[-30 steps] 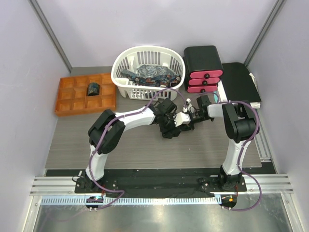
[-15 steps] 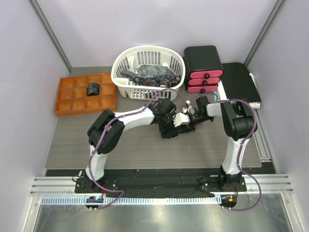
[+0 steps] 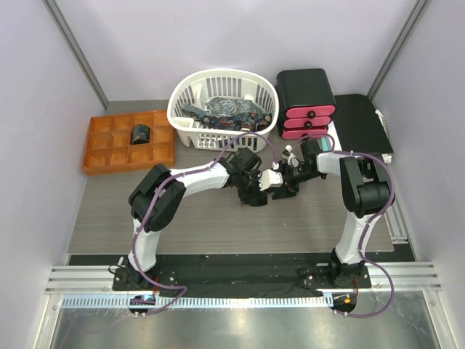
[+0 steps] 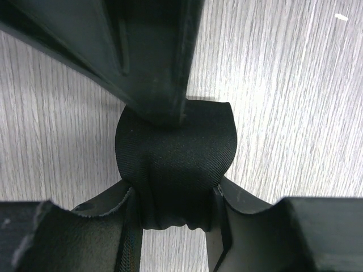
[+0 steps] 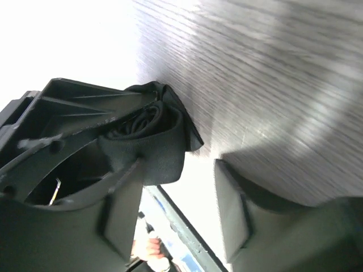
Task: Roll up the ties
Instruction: Roll the tie at the center of the board, then pick up the tie at the center of the board.
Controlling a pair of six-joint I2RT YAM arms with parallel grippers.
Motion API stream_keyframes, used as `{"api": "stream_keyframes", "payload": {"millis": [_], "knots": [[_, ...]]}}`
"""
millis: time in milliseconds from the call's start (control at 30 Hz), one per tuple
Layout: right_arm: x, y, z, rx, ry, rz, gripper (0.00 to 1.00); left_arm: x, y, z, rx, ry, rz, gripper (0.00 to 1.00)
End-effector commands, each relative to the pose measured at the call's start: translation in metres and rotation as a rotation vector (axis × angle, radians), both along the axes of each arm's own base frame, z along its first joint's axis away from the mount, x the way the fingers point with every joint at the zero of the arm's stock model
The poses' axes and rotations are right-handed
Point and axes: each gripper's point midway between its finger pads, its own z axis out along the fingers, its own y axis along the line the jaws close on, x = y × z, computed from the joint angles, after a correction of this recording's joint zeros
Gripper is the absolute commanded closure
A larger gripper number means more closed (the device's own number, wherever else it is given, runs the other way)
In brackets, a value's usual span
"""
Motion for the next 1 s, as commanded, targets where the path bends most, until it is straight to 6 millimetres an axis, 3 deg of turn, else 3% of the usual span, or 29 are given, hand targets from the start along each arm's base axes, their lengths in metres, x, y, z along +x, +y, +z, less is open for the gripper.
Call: {"api": "stream_keyframes", "payload": {"millis": [0,233,433,633,867,967], "knots": [[0.008,-0.011,0.003,-0.07,-0.113,0.008,0.4,-0.015,0.027,-0.041,0.12,0.071,0.01,0.9],[0.008,-0.007,-0.021,-0.081,-0.088,0.017,0.39,-0.012,0.026,-0.047,0.125,0.094,0.037,0.91],[-0.01,0.007,-0.049,-0.127,-0.044,0.066,0.45,-0.012,0.029,-0.052,0.134,0.111,0.053,0.92],[-0.012,0.005,-0.068,-0.156,-0.008,0.062,0.62,-0.014,0.031,-0.056,0.134,0.118,0.054,0.92],[-0.012,0.011,-0.064,-0.105,0.006,0.056,0.98,-0.013,0.032,-0.058,0.13,0.132,0.071,0.92],[-0.009,0.015,-0.055,-0.071,-0.01,0.05,0.99,-0.011,0.032,-0.057,0.122,0.138,0.086,0.92]]}}
